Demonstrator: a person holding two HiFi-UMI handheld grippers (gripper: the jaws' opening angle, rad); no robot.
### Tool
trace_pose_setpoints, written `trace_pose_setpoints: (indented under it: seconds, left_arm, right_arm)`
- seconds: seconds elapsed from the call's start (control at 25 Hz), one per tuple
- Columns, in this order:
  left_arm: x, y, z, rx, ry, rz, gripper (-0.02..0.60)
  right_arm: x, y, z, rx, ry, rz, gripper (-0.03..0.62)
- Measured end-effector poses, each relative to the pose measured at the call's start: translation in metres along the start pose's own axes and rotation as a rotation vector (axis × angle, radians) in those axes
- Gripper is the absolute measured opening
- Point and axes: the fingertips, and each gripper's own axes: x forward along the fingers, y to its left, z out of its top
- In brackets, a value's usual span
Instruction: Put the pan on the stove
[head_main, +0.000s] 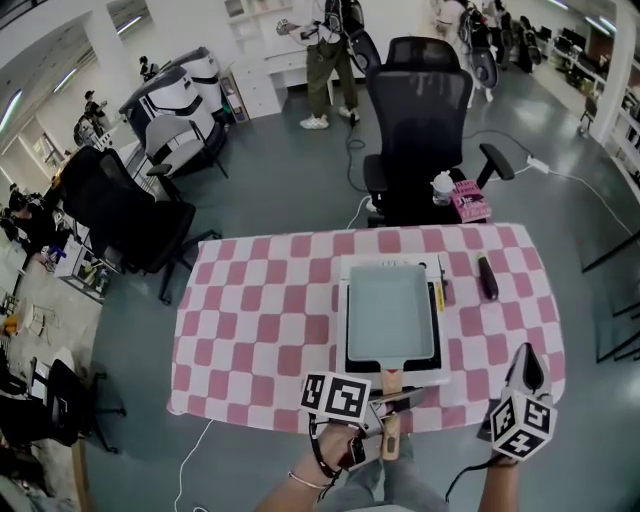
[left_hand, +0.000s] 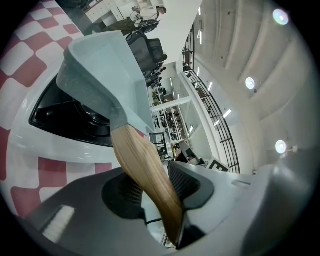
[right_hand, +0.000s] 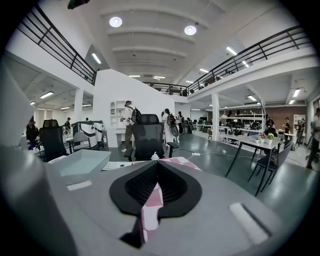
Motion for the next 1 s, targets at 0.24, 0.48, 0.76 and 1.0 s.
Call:
trace_pose_setpoints:
  seconds: [0.24,0.48,0.76,1.0]
  left_arm:
    - [0.010,0.007,-0.001,-0.013,0.012,0.000,0.141]
    - [0.015,0.016,-0.003,-0.014,0.030,0.008,0.143]
    - [0.021,0.018,-0.002,-0.010,0.034,0.007,0.144]
    - [0.026,0.021,-0.003,-0.005,0.034,0.021,0.144]
  right_arm:
    - [0.013,-0.002,-0.011,0.006,0.026,0.007,0.009]
    - [0.021,-0.001,-0.028,0.009,0.062,0.011,0.009]
    - [0.025,-0.005,-0.035,0.006,0.085,0.007,0.009]
    - [0.027,-0.012,-0.035,0.004,0.092,-0.002,0.009]
